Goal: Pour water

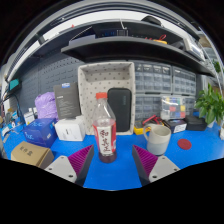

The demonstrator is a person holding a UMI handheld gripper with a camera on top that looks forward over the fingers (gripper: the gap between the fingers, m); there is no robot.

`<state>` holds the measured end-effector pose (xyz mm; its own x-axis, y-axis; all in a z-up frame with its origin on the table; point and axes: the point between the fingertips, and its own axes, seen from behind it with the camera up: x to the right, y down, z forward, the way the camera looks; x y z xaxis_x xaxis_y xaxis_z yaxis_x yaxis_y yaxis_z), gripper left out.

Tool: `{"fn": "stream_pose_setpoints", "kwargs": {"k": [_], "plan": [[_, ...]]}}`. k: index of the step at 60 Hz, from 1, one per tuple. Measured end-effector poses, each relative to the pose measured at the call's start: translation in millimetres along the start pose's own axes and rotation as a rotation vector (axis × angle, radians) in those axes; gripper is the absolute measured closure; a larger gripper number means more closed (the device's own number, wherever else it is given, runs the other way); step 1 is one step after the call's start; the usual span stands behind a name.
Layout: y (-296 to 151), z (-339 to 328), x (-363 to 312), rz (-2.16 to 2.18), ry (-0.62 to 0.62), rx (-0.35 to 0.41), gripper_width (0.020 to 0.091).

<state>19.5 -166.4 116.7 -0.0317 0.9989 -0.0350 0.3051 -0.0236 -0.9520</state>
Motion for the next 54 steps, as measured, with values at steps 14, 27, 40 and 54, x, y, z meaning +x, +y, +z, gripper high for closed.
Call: {"fn": "stream_pose_setpoints", "kwargs": {"k": [14, 27, 40, 54], "plan": [[0, 88, -63, -0.001, -0.009, 0.026, 0.0323], [-21, 121, -64, -0.005, -0.010, 0.117, 0.0367], [-29, 133, -62, -0.039, -0.012, 0.190, 0.0602], [-25, 135, -63, -0.035, -0.037, 0.151, 0.0738]]}}
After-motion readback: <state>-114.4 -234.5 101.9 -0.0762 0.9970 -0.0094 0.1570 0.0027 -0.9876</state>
